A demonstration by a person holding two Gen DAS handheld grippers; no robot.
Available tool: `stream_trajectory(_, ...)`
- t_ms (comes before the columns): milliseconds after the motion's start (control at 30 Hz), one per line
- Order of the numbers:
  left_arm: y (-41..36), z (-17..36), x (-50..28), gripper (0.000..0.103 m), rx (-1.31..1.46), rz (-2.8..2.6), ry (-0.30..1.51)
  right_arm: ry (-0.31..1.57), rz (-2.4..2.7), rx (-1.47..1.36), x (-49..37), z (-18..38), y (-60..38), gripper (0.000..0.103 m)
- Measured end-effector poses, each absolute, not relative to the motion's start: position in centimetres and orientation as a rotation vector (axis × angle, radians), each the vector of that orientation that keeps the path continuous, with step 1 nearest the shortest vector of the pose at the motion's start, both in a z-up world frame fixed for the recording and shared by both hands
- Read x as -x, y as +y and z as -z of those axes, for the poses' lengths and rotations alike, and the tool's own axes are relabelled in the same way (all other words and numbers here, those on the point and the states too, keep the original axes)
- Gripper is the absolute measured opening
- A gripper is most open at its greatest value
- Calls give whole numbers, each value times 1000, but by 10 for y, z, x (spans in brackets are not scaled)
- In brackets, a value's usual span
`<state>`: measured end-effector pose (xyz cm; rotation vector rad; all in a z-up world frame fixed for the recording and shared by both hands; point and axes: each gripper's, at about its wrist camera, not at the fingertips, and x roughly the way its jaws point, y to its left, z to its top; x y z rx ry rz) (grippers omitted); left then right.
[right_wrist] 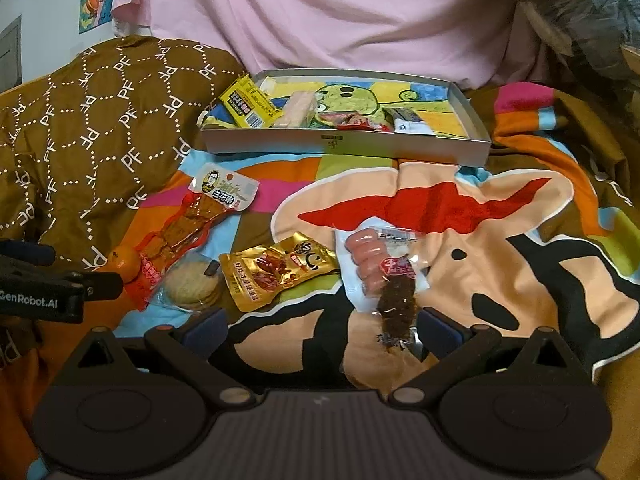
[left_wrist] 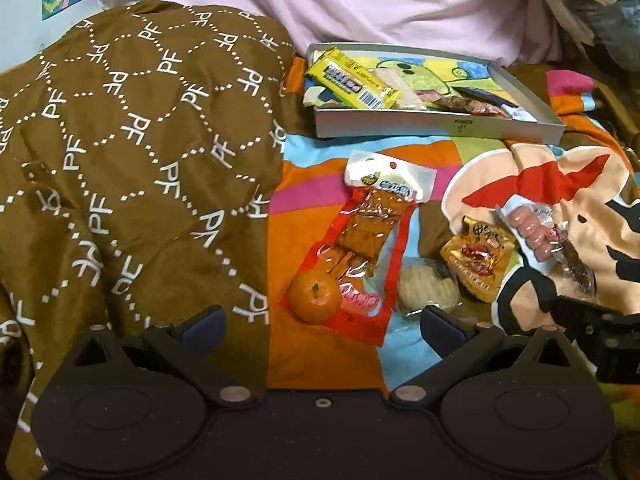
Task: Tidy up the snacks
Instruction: 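Move both tools back toward the sausage pack and remaining snacks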
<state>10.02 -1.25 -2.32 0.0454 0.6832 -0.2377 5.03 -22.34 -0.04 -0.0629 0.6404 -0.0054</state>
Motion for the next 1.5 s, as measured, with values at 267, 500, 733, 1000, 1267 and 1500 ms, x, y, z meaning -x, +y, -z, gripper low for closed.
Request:
stream_trajectory(267, -26, 25, -109, 102, -6, 359, 662, 627, 27, 20, -60, -3, -240, 103)
stream_trajectory(500, -34, 29, -118, 100, 83, 489, 705, 639, 59, -23, -78, -5, -267, 97)
stream_trajectory(733, -49, 40, -127, 96, 117, 579, 777, 707, 54, -126, -92, 6, -283, 85)
stream_trajectory(1000, -54, 53, -141, 87, 209, 598, 857, 726, 69, -159, -95, 11, -285, 71)
stream_trajectory(1267, -63, 55, -151, 82, 182, 529, 835, 742, 88, -123, -99, 17, -279, 60)
stream_trajectory(1500, -69, 56, -155, 71, 107, 509, 807, 762, 102, -129, -104, 23, -280, 52)
